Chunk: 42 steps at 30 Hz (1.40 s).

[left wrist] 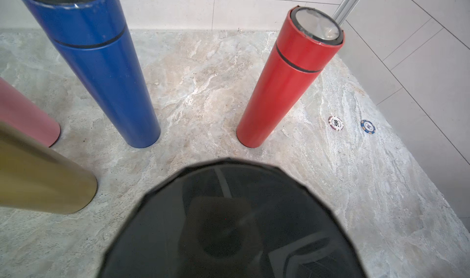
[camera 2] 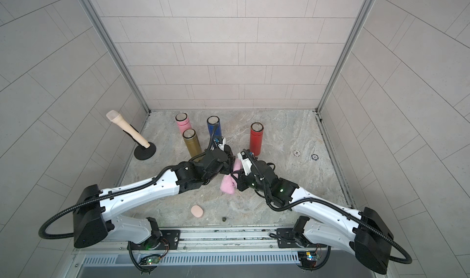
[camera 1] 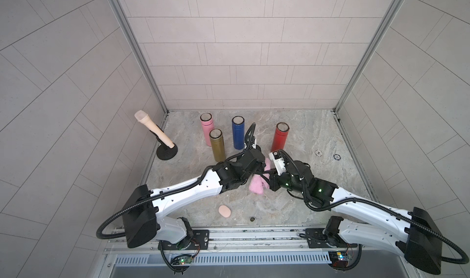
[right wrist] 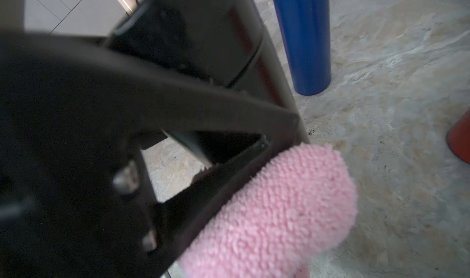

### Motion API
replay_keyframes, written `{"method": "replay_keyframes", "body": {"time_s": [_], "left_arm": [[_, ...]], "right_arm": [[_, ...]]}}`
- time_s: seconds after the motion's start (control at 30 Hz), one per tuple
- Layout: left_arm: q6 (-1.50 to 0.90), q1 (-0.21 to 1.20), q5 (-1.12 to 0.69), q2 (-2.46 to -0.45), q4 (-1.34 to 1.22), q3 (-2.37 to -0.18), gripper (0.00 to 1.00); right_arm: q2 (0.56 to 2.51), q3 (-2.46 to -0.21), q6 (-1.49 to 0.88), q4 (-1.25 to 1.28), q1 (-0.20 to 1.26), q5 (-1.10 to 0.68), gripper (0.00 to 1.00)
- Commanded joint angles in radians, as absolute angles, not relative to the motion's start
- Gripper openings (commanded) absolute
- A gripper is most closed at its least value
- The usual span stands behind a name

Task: Wipe the surface of the thermos
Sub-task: Wipe the dirt from the surface of the thermos.

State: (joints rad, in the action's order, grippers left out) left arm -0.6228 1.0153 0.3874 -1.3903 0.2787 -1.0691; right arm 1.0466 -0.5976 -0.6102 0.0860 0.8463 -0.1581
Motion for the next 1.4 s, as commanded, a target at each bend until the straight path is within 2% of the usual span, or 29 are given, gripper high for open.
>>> {"method": "replay_keyframes", "body": {"time_s": [0.0,0.27,0.43,0.6,0.83,1.1,1.23,1.37], "left_arm": [[-0.694,1.032,0.404,-1.394,0.299,-1.121,0.0],[-0.711,1.036,0.39,-1.39,0.329,-1.15,0.0],[-0.743,1.037,0.419,-1.398,0.383,-1.18,0.0],[-0.767,1.037,0.42,-1.416,0.396,-1.2,0.0],[-0.764,1.036,0.378,-1.456,0.402,-1.234,0.0],[-0.662,1.037,0.363,-1.46,0.394,-1.246,0.0],[-0.4,1.017,0.228,-1.442,0.325,-1.224,0.0],[-0.192,0.968,-0.012,-1.416,0.281,-1.192,0.0]], "right_arm": [[1.081,-0.557,-0.632,0.112,0.848,-0.019,0.0],[1.032,-0.429,-0.731,0.071,0.848,0.102,0.0],[0.935,-0.462,-0.706,0.057,0.87,0.095,0.0],[0.869,-0.491,-0.647,0.153,0.91,0.055,0.0],[0.922,-0.478,-0.634,0.161,0.916,0.136,0.0],[0.945,-0.331,-0.74,0.133,0.912,0.178,0.0],[0.824,-0.334,-0.717,-0.003,0.847,0.123,0.0],[0.779,-0.361,-0.707,-0.062,0.628,-0.181,0.0]]}}
